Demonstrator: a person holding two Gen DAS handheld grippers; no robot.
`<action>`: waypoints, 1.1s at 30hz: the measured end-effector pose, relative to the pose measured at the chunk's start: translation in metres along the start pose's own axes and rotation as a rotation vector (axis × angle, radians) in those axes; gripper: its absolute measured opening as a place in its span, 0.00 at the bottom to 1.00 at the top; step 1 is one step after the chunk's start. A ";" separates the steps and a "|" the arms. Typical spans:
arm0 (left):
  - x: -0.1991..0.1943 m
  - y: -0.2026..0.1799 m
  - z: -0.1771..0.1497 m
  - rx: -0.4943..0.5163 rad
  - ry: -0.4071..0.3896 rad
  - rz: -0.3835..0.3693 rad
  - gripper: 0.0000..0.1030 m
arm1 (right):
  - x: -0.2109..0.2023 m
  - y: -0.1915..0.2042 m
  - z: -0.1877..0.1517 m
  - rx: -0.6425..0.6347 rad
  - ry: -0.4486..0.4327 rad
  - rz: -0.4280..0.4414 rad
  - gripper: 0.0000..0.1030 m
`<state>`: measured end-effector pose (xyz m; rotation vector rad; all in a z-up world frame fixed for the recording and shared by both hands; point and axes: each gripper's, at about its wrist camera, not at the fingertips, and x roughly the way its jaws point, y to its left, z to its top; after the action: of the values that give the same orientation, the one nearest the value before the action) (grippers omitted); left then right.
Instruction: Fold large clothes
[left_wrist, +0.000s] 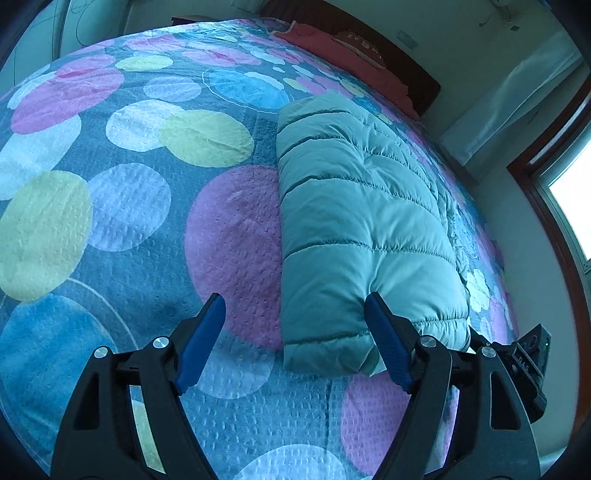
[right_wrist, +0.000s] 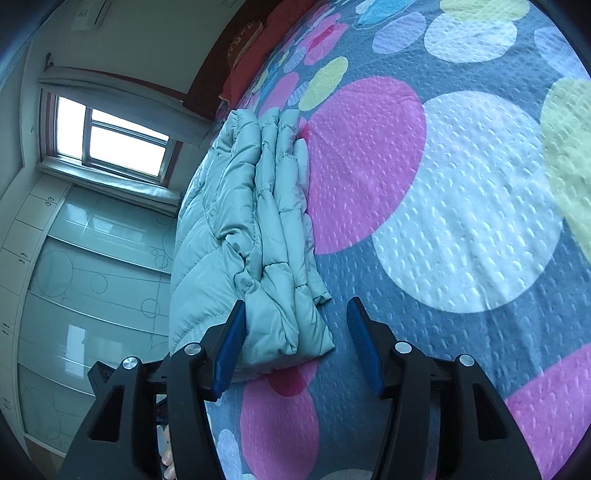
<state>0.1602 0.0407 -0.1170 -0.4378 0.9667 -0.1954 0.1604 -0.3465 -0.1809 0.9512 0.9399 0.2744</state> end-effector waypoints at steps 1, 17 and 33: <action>-0.002 -0.001 -0.002 0.014 -0.006 0.014 0.75 | -0.003 0.002 -0.003 -0.014 -0.003 -0.016 0.54; -0.048 -0.021 -0.035 0.198 -0.125 0.228 0.83 | -0.039 0.056 -0.062 -0.299 -0.085 -0.333 0.63; -0.123 -0.067 -0.044 0.295 -0.312 0.341 0.93 | -0.070 0.147 -0.098 -0.569 -0.227 -0.521 0.77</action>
<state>0.0576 0.0115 -0.0166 -0.0251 0.6776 0.0405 0.0691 -0.2449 -0.0485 0.1927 0.8030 -0.0171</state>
